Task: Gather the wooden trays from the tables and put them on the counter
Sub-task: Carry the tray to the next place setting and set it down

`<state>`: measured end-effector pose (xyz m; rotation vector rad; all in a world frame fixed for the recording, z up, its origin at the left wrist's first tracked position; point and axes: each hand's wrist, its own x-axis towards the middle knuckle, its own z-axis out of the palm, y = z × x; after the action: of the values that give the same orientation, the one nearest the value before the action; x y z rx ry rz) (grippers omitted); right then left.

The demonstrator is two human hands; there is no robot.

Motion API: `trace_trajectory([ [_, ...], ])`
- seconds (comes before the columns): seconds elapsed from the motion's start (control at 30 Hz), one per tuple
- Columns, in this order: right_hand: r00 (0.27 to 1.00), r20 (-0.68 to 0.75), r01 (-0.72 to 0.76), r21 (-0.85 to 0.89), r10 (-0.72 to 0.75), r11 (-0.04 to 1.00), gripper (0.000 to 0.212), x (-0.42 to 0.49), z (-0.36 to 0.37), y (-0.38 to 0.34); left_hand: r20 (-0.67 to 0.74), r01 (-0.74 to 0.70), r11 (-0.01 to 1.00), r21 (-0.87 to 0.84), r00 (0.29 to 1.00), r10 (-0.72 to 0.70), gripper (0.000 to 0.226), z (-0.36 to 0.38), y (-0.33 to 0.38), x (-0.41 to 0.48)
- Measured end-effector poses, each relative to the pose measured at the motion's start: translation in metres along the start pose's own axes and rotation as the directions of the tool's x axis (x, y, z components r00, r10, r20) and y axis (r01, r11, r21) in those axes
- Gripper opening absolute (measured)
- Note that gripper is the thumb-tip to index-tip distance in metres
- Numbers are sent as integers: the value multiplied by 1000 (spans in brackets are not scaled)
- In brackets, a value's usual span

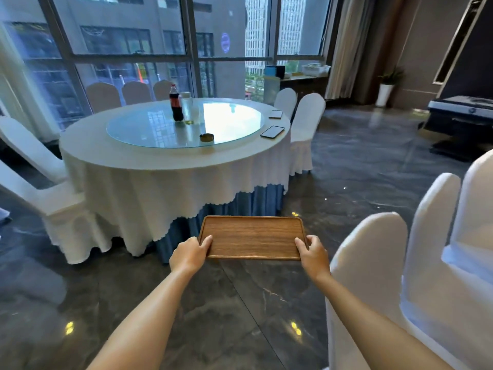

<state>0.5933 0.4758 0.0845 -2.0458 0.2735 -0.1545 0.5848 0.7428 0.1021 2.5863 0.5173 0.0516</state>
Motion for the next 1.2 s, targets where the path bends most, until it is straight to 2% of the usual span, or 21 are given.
trace_trajectory([
  [0.23,999,38,0,18,-1,1000,34,156,55,-48,1,18,999,-35,1000,-18,49,-9,41,163],
  [0.6,994,-101,-43,11,44,999,34,360,93,-54,98,-114,993,-20,988,116,52,40,134,382],
  [0.73,986,-152,-70,-5,69,998,32,455,105,-54,144,-162,987,-25,976,164,57,72,183,480],
  [0.9,970,-223,-103,-30,93,994,34,582,103,-71,180,-241,970,-40,953,245,53,93,263,604],
  [1.2,955,-277,-124,-68,101,990,32,776,72,-62,238,-237,971,-15,943,234,62,159,389,751],
])
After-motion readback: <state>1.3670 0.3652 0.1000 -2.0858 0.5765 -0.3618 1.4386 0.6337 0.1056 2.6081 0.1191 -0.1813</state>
